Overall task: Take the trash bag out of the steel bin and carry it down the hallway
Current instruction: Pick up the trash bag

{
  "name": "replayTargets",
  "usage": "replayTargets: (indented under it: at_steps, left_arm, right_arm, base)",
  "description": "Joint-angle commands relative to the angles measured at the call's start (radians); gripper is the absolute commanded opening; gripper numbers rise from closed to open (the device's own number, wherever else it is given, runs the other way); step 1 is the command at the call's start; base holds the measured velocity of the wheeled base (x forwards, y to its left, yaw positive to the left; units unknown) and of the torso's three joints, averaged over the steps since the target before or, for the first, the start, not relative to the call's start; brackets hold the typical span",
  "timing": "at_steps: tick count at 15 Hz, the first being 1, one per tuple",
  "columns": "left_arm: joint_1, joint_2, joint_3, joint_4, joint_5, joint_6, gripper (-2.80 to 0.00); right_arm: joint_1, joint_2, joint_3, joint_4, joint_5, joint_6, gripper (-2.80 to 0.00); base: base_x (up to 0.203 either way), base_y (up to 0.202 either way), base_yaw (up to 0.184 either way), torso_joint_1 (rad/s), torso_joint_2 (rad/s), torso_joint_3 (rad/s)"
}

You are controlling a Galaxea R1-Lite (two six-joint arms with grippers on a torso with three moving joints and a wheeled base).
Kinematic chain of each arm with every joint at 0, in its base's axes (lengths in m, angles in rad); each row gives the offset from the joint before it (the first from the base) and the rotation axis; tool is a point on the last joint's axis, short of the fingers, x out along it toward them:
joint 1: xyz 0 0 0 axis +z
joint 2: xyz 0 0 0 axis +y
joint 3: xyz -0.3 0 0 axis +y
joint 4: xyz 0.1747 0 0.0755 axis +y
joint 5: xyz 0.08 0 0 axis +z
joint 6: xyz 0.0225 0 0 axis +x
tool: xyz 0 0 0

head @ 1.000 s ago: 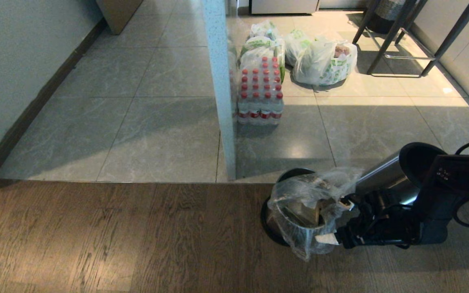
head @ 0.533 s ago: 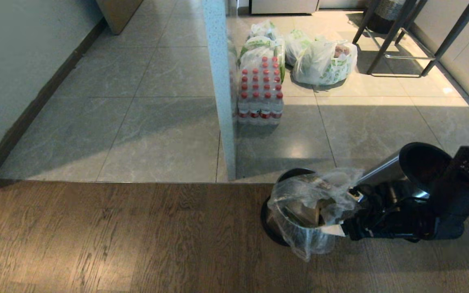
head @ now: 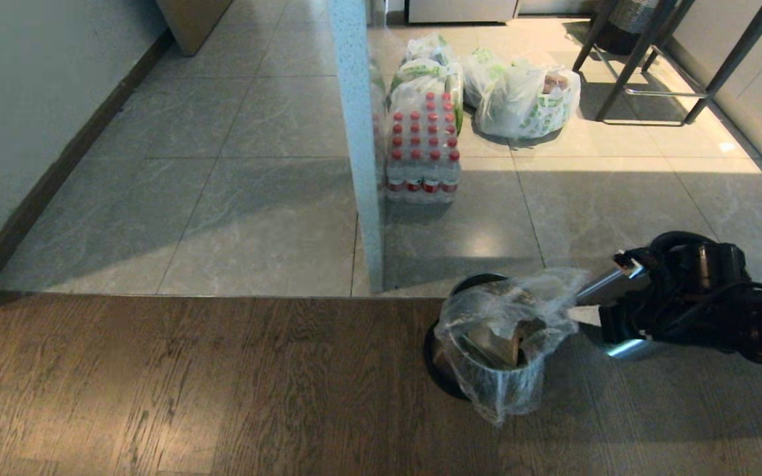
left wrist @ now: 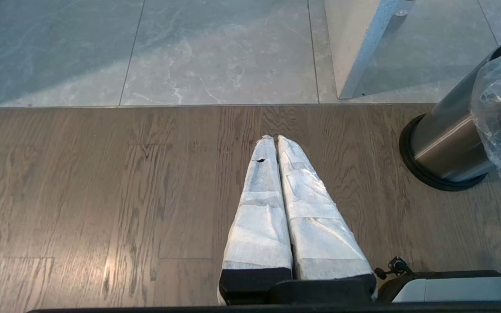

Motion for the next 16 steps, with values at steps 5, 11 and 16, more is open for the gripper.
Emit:
replayTargets:
  at_steps: [5, 11, 16]
  left_arm:
    - [0.000, 0.000, 0.002, 0.000, 0.000, -0.001, -2.80]
    - [0.000, 0.000, 0.001, 0.000, 0.000, -0.001, -2.80]
    - [0.000, 0.000, 0.002, 0.000, 0.000, -0.001, -2.80]
  right_arm:
    - [-0.005, -0.074, 0.023, 0.060, -0.003, -0.015, 0.00]
    - [-0.005, -0.048, 0.111, 0.277, -0.057, -0.035, 0.00]
    - [0.085, 0.120, 0.114, 0.243, 0.013, -0.027, 0.00]
  base:
    - [0.000, 0.000, 0.000, 0.000, 0.00, 0.000]
    - [0.000, 0.000, 0.000, 0.000, 0.00, 0.000]
    - [0.000, 0.000, 0.000, 0.000, 0.00, 0.000]
